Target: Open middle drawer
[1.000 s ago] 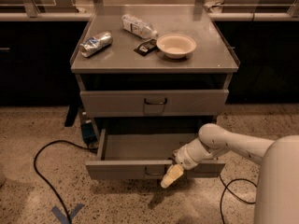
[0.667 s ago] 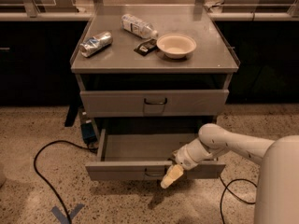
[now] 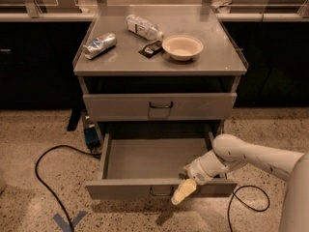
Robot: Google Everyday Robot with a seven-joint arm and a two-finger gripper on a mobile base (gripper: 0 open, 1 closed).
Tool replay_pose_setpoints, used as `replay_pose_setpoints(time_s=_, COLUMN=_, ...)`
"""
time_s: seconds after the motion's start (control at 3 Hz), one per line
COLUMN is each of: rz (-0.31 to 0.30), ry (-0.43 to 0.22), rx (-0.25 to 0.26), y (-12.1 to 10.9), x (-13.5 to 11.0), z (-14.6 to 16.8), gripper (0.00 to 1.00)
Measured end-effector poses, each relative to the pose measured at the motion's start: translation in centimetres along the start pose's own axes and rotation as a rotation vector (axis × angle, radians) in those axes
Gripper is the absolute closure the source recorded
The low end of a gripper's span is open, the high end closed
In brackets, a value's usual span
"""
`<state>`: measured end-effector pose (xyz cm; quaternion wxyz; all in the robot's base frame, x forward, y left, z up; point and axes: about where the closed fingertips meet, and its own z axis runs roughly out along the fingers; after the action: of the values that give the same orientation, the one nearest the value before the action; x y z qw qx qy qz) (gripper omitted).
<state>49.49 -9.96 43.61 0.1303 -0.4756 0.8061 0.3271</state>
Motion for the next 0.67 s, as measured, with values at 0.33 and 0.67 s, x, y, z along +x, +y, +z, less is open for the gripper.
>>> replay_pose_setpoints(time_s=0.33, rz=-0.009, ry=0.001, rx=-0.027, y=1.3, x=0.3, z=0.8, gripper=0.00)
replay_pose_setpoints(time_s=0.67, rz=0.003, ry=0.014, rx=-0.060, y=3.1, x=1.6, z=1.0, gripper=0.00)
